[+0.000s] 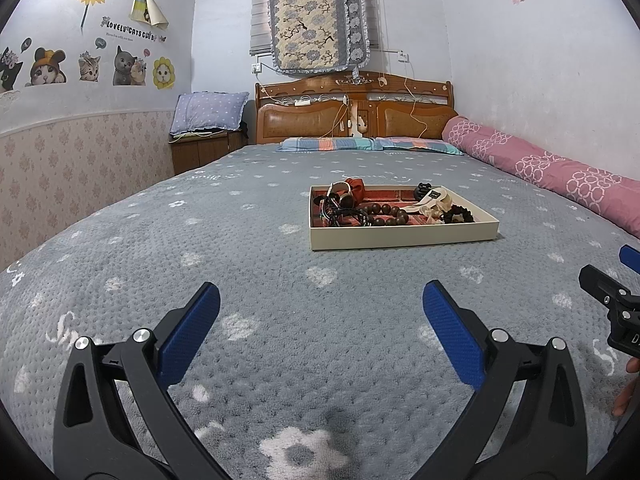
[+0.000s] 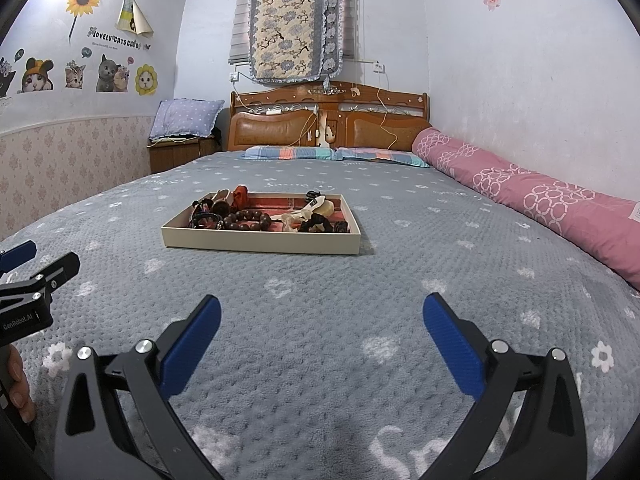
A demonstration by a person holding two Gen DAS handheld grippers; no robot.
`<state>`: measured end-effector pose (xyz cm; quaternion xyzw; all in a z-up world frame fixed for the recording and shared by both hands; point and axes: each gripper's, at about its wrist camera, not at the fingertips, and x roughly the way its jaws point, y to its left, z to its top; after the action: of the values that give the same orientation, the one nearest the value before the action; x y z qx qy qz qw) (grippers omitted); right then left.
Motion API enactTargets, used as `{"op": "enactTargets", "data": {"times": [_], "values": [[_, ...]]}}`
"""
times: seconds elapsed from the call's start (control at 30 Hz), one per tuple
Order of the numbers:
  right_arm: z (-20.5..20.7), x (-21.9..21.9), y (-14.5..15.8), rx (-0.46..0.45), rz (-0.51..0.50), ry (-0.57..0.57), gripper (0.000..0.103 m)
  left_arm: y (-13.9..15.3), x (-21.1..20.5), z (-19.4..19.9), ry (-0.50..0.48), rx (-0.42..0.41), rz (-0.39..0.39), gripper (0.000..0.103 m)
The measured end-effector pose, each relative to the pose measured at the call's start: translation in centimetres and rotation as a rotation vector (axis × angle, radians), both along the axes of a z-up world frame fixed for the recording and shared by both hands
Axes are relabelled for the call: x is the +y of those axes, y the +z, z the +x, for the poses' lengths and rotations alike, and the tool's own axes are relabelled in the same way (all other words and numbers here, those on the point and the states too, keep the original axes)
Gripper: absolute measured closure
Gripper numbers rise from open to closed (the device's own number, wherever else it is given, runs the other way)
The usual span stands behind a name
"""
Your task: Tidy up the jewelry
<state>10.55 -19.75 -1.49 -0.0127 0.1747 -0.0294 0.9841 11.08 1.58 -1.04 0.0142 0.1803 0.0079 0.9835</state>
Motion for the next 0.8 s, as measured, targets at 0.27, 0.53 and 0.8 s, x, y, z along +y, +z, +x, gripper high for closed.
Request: {"op": "enactTargets", "data": {"times": [0.27, 0.53, 0.8], "values": [[0.01, -0.02, 0.00, 0.001, 0.000, 0.000, 0.004, 0.02, 0.00, 0.00, 0.000, 0.000, 0.000, 0.005], [0.01, -0.02, 0.04, 0.000, 0.000, 0.000, 0.004, 0.03, 0.01, -0.01, 0.001, 0.000, 0.001, 0.005], [0.02, -0.04, 0.04, 0.001, 0.000, 0.000, 0.004, -0.36, -0.05, -0.03, 0.000, -0.001, 0.009, 0.005]]}}
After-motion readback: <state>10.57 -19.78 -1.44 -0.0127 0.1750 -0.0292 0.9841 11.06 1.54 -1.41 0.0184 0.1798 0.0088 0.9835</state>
